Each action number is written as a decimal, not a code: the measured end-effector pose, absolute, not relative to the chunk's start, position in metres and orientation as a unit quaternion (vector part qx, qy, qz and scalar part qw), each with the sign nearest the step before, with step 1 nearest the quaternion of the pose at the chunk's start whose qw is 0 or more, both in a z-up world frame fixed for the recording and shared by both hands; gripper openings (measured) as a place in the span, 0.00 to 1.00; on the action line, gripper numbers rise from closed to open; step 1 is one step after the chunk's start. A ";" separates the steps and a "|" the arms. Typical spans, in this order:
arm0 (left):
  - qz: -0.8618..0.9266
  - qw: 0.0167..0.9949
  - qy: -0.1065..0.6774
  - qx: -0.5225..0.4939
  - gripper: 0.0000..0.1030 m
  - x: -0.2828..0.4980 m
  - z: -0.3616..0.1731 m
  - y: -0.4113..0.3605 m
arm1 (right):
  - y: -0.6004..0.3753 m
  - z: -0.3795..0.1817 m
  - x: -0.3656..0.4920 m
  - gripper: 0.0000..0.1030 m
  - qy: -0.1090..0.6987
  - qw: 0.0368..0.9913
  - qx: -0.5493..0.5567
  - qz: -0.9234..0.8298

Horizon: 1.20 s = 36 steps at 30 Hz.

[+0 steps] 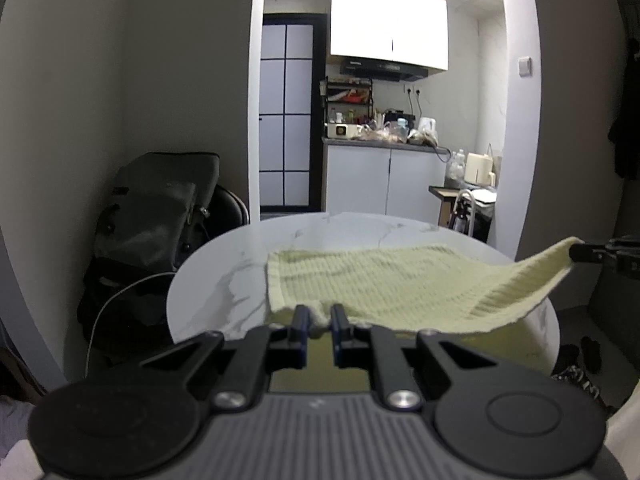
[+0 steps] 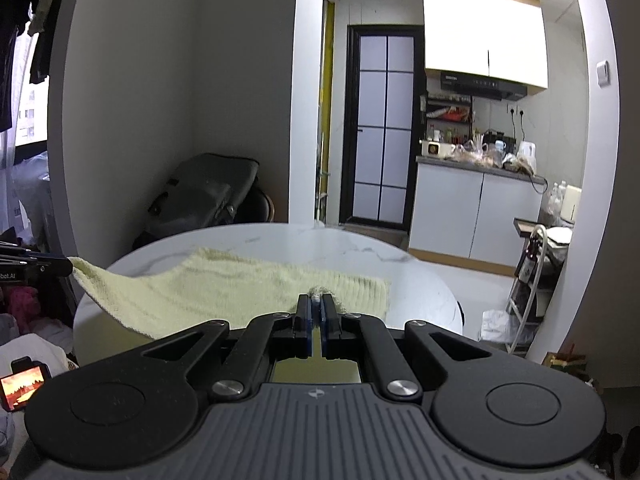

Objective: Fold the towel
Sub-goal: 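Lift the gripped towel edge upward with both grippers, then hold the towel edge raised with both grippers above the table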

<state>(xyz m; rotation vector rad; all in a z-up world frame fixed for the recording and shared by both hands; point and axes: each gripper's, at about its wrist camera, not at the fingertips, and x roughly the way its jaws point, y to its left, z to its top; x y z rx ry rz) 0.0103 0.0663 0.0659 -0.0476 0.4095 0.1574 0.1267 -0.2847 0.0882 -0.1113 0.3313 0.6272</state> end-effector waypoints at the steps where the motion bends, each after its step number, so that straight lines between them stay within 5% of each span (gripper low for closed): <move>1: 0.078 0.976 0.200 -0.025 0.12 0.010 0.068 0.067 | -0.285 0.091 0.126 0.04 0.159 0.937 -0.054 0.308; 24: 0.081 0.985 0.150 -0.022 0.12 -0.016 0.097 0.061 | -0.289 0.123 0.100 0.04 0.103 0.942 -0.057 0.315; 36: 0.082 0.981 0.174 -0.032 0.12 -0.010 0.084 0.064 | -0.290 0.100 0.112 0.04 0.140 0.940 -0.050 0.308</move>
